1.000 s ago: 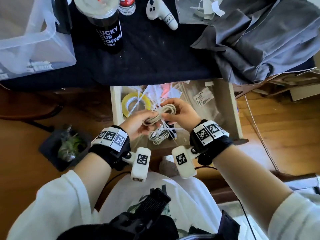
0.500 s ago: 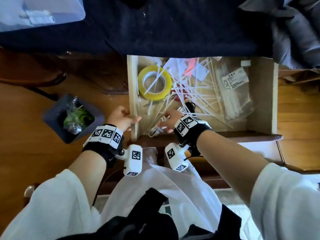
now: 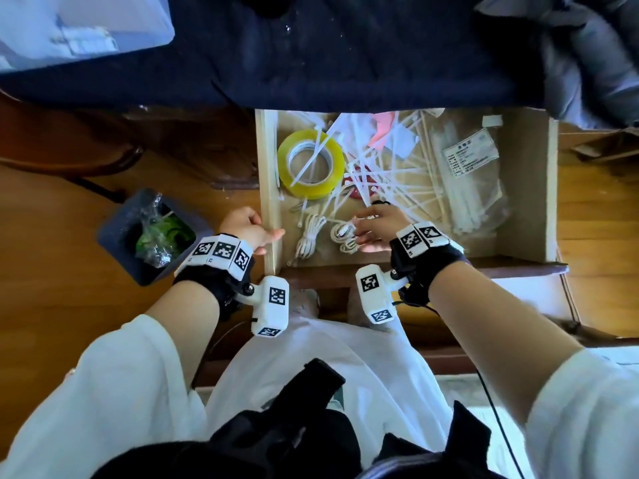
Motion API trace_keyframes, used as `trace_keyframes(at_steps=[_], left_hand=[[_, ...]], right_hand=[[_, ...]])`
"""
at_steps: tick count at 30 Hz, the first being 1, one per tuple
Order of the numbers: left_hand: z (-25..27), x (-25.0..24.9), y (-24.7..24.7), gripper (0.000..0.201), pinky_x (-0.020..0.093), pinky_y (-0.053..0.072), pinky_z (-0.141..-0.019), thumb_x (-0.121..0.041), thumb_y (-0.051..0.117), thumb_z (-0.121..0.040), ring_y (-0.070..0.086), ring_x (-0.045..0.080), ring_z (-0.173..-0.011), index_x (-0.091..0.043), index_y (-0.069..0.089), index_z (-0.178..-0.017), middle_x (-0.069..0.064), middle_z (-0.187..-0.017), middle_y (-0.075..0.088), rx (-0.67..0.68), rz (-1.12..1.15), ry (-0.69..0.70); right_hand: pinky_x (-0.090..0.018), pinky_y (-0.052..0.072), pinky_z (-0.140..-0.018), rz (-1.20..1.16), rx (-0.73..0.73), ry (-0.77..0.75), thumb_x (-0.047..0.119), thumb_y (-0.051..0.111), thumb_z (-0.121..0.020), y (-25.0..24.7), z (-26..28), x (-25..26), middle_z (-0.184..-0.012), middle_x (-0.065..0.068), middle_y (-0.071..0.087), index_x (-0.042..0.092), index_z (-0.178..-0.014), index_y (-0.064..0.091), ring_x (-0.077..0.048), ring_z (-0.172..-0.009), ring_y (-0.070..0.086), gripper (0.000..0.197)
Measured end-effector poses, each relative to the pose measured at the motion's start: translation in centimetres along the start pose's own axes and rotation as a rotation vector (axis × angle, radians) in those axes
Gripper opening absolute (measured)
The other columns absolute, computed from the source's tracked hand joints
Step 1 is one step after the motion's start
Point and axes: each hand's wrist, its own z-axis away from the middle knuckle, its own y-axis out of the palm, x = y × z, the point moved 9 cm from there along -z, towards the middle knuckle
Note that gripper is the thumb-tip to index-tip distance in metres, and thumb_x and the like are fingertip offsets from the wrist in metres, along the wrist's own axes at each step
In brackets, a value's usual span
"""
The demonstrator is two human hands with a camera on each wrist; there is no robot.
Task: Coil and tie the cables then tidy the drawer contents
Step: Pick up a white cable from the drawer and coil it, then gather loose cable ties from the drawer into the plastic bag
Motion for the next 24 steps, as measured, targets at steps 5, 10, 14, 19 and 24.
trace_keyframes(at_steps=[5,10,14,19,24], left_hand=[[-0.1,-0.1,-0.1,0.041,0.037,0.05,-0.066,-0.005,0.078,-0.073,0.048,0.021,-0.056,-0.011,0.038,-0.073,0.013,-0.077,0.052,-0.035,-0.023,-0.051],[3.2,-6.3,2.0,0.03,0.026,0.037,-0.073,0.005,0.061,-0.076,0.052,0.026,-0.085,-0.016,0.045,-0.09,0.007,-0.092,0.055,-0.432,-0.017,0.209],[4.4,-12.4,11.8,0.026,0.019,0.039,-0.059,0.002,0.067,-0.076,0.051,0.014,-0.07,-0.016,0.05,-0.081,-0.004,-0.074,0.052,-0.111,0.169,0.296],[4.7,-14.5,18.7,0.025,0.017,0.031,-0.039,0.001,0.063,-0.083,0.045,0.007,-0.045,-0.018,0.052,-0.072,0.0,-0.064,0.052,0.156,0.358,0.187],[4.6,-12.7,20.4,0.026,0.016,0.034,-0.044,0.006,0.059,-0.085,0.052,0.004,-0.046,-0.016,0.05,-0.076,-0.003,-0.059,0.062,0.241,0.575,0.014]], right_hand=[[-0.034,0.046,-0.075,0.12,-0.352,-0.165,0.007,0.067,-0.08,-10.5,-0.5,0.1,-0.102,-0.008,0.057,0.01,-0.12,0.054,-0.023,-0.091,0.056,0.042],[-0.031,0.023,-0.105,0.303,-0.701,-0.205,0.012,0.071,-0.073,-19.7,1.1,0.1,-0.144,-0.012,0.028,0.013,-0.129,0.045,-0.03,-0.131,0.028,0.062],[-0.035,0.024,-0.108,0.414,-0.566,-0.072,0.018,0.069,-0.077,-22.3,-0.7,-0.8,-0.149,-0.011,0.019,0.019,-0.131,0.046,-0.03,-0.136,0.021,0.058],[-0.045,0.044,-0.1,0.32,-0.276,-0.008,0.021,0.075,-0.073,-22.3,-4.0,-2.6,-0.136,-0.013,0.048,0.017,-0.127,0.056,-0.033,-0.118,0.052,0.058],[-0.028,0.04,-0.102,0.178,-0.158,-0.164,0.004,0.064,-0.084,-21.8,-2.7,-1.1,-0.135,-0.008,0.048,0.002,-0.129,0.052,-0.023,-0.122,0.049,0.047]])
